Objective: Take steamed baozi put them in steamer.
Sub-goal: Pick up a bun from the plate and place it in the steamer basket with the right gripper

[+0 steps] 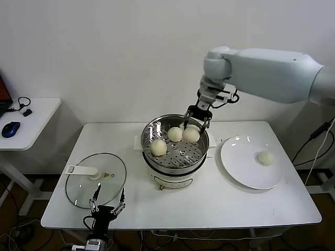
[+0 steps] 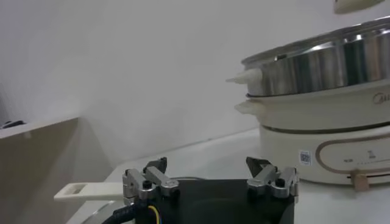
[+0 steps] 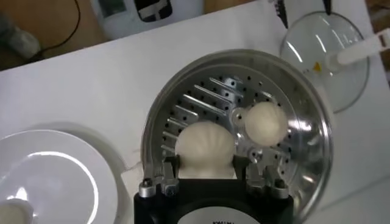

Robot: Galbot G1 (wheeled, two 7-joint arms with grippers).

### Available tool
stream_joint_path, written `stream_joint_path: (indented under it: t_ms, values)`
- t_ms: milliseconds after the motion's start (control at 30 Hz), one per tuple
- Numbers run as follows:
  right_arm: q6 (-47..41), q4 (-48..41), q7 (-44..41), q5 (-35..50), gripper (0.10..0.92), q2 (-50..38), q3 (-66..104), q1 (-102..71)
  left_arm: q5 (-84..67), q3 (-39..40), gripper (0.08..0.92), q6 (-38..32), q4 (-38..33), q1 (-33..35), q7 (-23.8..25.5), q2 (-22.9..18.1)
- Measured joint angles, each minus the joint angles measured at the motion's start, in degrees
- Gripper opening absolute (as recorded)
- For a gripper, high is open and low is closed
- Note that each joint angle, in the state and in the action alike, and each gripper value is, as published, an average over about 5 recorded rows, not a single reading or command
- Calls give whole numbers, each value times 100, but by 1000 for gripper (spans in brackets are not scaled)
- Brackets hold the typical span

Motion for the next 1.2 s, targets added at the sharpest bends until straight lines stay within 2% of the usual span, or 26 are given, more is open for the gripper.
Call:
stream_joint_path:
  t_ms: [800, 900, 1133, 1200]
  values:
    - [44, -167, 318, -643, 617, 652, 170, -874, -7, -8, 823, -27, 2, -16, -10, 0]
    - [43, -188, 352, -697, 643, 665, 190, -920, -8, -9, 823, -28, 3, -27, -11, 0]
    - [51, -224, 470, -730, 796, 673, 235, -938, -9, 1, 823, -27, 7, -46, -11, 0]
    - [57, -233, 483, -691, 814, 656, 237, -918, -9, -2, 823, -26, 7, -46, -12, 0]
